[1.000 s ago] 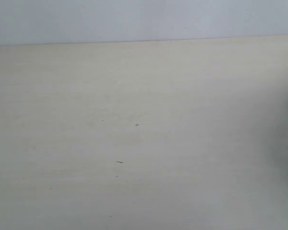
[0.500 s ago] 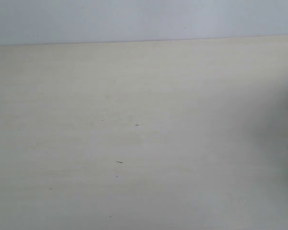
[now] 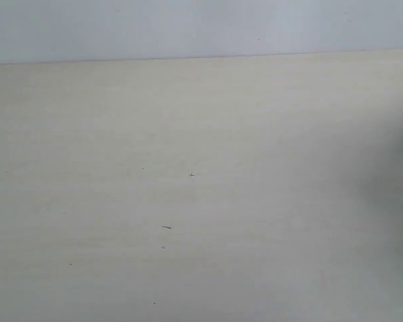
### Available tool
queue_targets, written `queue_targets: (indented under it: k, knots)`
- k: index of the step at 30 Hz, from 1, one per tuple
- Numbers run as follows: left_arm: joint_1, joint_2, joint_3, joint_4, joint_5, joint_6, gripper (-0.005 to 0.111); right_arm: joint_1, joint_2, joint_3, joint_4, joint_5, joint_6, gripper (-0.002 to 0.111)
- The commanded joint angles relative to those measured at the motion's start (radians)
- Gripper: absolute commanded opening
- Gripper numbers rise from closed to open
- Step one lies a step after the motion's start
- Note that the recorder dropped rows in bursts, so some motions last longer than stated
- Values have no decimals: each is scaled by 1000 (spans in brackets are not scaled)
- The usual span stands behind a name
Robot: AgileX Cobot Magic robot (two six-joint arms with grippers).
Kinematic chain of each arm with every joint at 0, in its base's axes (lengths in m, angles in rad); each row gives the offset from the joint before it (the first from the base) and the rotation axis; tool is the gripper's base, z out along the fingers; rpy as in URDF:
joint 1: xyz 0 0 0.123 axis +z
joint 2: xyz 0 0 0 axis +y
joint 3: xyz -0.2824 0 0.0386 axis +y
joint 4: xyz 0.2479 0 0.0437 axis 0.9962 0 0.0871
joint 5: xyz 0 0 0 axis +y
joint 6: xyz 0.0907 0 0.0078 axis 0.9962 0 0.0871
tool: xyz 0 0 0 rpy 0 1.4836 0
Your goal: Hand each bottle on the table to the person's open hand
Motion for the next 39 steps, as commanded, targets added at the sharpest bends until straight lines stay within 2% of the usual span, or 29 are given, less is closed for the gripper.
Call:
queue_targets:
  k: [1,10,21,24,26,29,33,39]
  knots:
    - [-7,-6,-1,1,-1,-1,10,-6,-5,4,-1,-8,0,0]
    - [-7,-6,-1,100,8,81,10,-6,-5,4,-1,-8,0,0]
    - [-4,-6,-1,94,57,67,10,-6,-5,4,-1,-8,0,0]
    - [55,4,-1,83,42,21,10,-6,-5,4,-1,-8,0,0]
    - [141,-6,1,-2,42,-9,10,-6,-5,4,-1,-8,0,0]
    - [184,-6,34,1,30,-4,10,-6,-5,4,1,-8,0,0]
    - [176,-6,34,12,44,-2,10,-6,-5,4,1,-8,0,0]
    - [121,-6,34,23,36,0,10,-6,-5,4,1,-8,0,0]
